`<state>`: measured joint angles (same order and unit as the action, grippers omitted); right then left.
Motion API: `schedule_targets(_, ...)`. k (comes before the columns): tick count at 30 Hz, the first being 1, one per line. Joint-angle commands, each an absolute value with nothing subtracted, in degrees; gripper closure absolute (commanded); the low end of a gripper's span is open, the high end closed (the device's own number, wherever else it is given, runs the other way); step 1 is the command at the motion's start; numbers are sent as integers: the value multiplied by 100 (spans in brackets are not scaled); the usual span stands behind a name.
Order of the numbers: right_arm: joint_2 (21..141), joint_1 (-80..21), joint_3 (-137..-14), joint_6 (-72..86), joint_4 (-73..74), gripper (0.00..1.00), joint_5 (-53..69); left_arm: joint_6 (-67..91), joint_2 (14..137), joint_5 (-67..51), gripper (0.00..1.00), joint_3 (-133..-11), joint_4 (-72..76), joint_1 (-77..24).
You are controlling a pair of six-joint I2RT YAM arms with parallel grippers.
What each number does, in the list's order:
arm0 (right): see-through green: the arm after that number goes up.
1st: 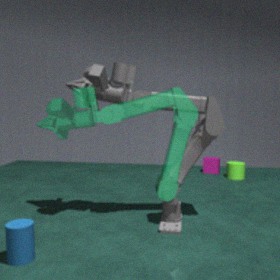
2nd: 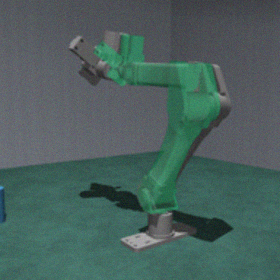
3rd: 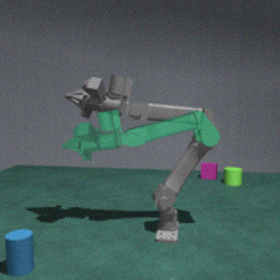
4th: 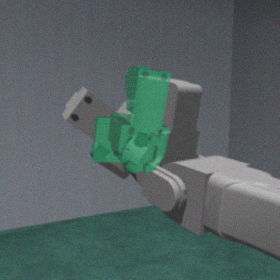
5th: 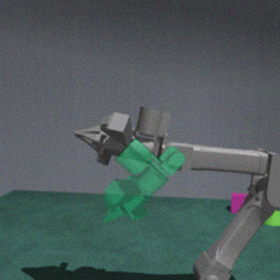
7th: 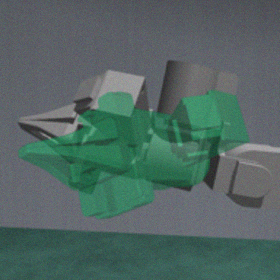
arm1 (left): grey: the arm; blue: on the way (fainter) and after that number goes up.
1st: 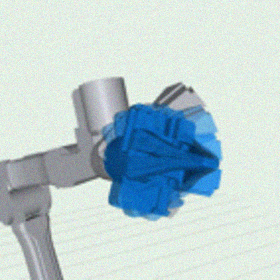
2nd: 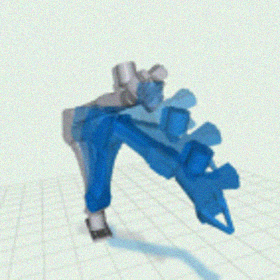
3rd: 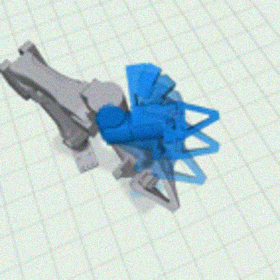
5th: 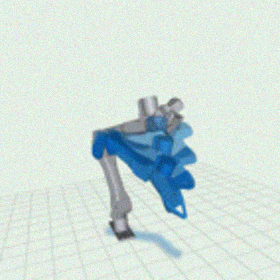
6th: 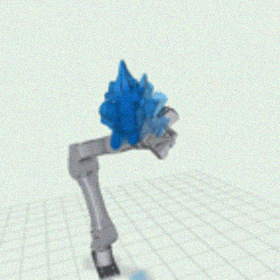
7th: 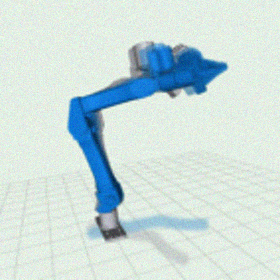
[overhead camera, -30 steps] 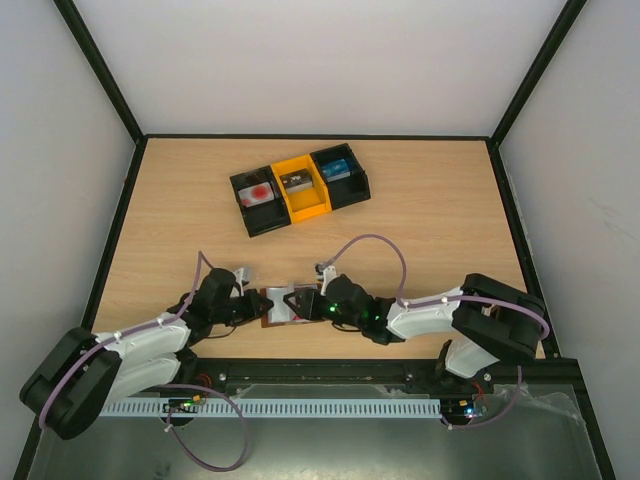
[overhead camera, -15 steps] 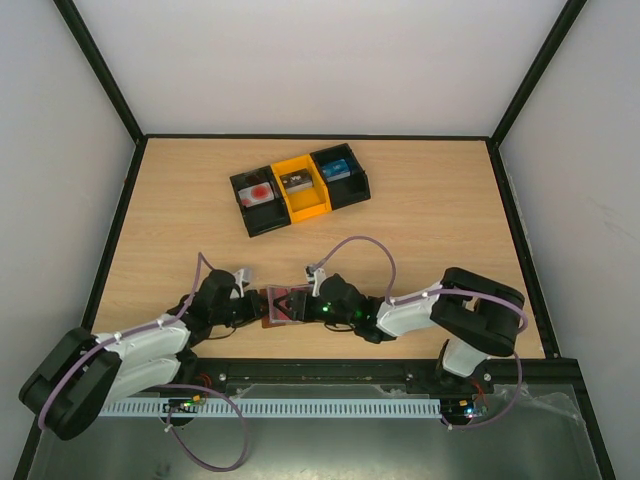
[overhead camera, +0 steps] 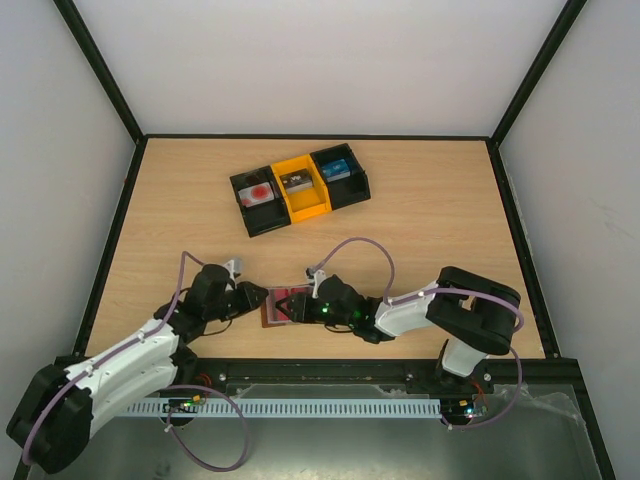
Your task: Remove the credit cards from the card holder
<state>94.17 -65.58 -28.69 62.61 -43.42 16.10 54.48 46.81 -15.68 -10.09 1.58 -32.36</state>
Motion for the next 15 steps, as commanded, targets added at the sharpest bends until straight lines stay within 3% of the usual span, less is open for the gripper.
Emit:
schedule_targets(1, 9251, -6543, -3051, 6013, -3811, 61, 1225, 5327, 4452, -1367, 76, -1428, -654, -3173)
schedule_targets(8, 9259, -6541, -3189, 5937, -3456, 63, 1041, 5339, 4197, -1667, 69, -1513, -545, -3172)
schedule_targets(15, 9432, -6543, -3351, 5948, -3285, 66, 1045, 5510, 4818, -2517, 82, -993, 786, -3168)
